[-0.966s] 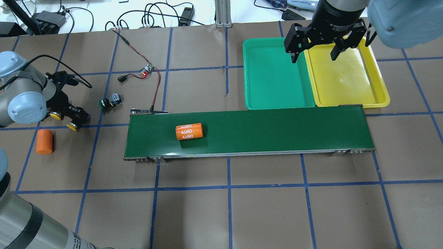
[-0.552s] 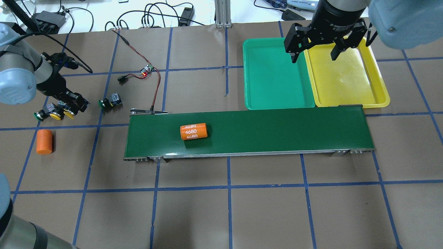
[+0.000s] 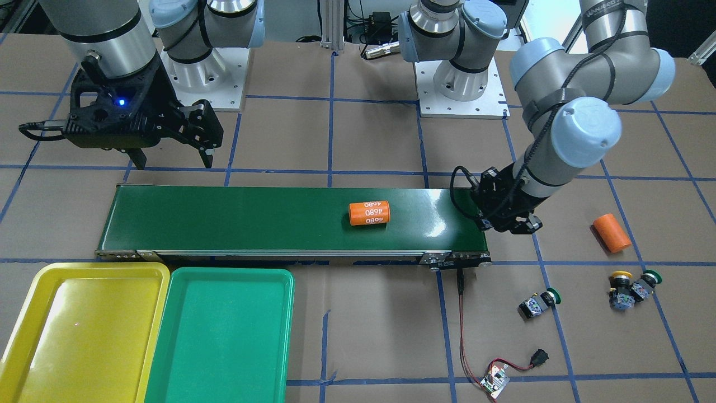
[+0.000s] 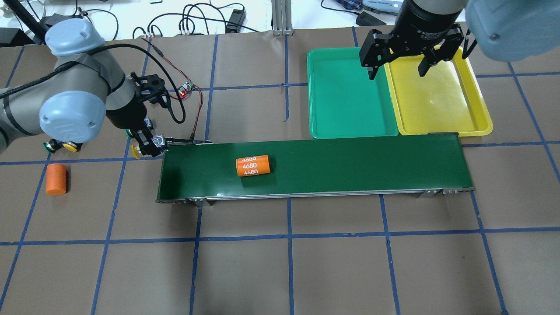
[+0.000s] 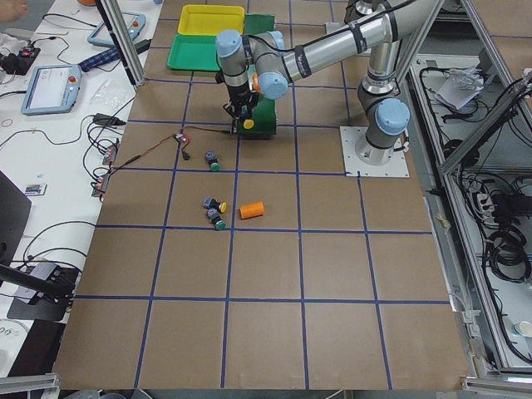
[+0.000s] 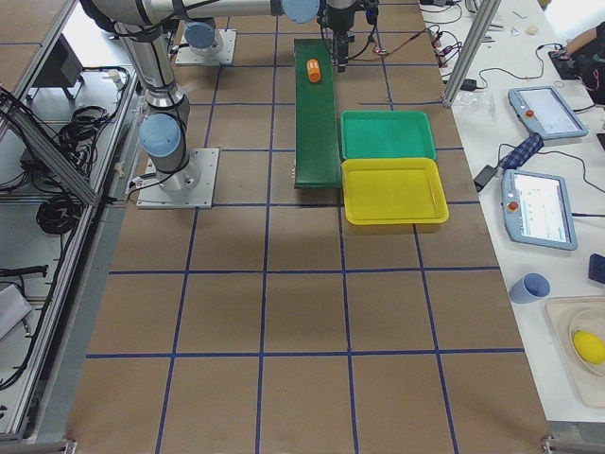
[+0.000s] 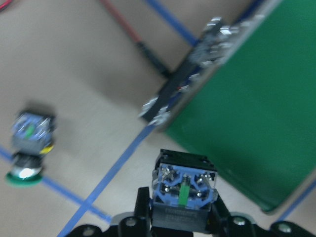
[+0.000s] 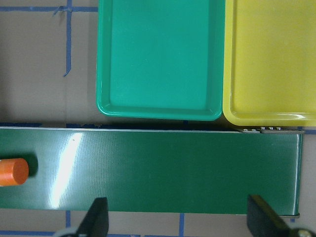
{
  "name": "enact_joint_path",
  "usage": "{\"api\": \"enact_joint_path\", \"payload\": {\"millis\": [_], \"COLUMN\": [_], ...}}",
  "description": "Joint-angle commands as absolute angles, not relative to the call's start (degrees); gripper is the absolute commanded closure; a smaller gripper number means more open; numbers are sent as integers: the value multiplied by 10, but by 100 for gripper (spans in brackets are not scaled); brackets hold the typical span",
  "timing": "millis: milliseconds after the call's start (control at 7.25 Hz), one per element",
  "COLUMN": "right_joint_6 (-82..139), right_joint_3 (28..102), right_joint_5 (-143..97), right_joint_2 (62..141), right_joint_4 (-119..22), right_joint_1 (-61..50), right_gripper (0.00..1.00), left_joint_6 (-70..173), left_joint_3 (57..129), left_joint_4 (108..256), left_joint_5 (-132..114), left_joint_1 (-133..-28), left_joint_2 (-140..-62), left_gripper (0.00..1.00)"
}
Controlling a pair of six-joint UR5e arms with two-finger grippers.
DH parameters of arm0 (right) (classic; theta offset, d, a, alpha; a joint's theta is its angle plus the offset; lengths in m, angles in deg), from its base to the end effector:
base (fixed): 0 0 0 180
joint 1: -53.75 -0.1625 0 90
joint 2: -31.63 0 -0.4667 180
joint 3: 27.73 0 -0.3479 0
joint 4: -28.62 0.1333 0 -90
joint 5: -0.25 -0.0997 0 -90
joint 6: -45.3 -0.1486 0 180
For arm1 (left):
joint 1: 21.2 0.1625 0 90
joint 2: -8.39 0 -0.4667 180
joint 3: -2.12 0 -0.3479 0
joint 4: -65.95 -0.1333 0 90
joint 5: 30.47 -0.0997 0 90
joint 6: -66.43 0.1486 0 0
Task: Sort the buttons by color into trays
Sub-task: 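Lower the button onto the conveyor belt and release it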
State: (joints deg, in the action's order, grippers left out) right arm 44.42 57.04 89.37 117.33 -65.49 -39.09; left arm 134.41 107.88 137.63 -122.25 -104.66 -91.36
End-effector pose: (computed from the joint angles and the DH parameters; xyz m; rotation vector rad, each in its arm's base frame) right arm 0.1600 -0.4879 0.4943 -0.0544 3.1199 -0.1365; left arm -0.0739 -0.4849 0.3128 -1.5785 -2.6505 -0.1833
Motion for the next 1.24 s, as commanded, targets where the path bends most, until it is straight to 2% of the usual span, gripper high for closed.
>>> {"api": "enact_joint_path", "payload": {"millis": [0, 414, 552, 690, 828, 1104], "right_joint_6": [444, 445, 445, 444, 445, 445], "right_joint_3": [571, 571, 572, 572, 572, 572], "right_joint_5": [894, 895, 894, 895, 895, 895], "right_joint_2": [1175, 1173, 1173, 1174, 1173, 1173], "right_joint_4": [-655, -654, -654, -653, -652, -652], "right_joint_1": [-392, -392, -392, -392, -392, -392], "right_gripper": [0, 0, 0, 0, 0, 0], "left_joint_6": [1425, 1459, 1461, 1450, 1452, 1465], "left_joint_3": [1106, 1144, 1167, 1189, 1195, 1147], "left_joint_4": [1343, 1258, 1237, 1223, 1205, 1212], "left_joint_5": [-1225, -1222, -1223, -1224, -1223, -1224], "left_joint_1": [-1117, -1131, -1133, -1133, -1132, -1123], "left_joint_2": [-900, -919, -918, -911, -906, -888], "left_gripper": [100, 100, 61, 4, 0, 0]}}
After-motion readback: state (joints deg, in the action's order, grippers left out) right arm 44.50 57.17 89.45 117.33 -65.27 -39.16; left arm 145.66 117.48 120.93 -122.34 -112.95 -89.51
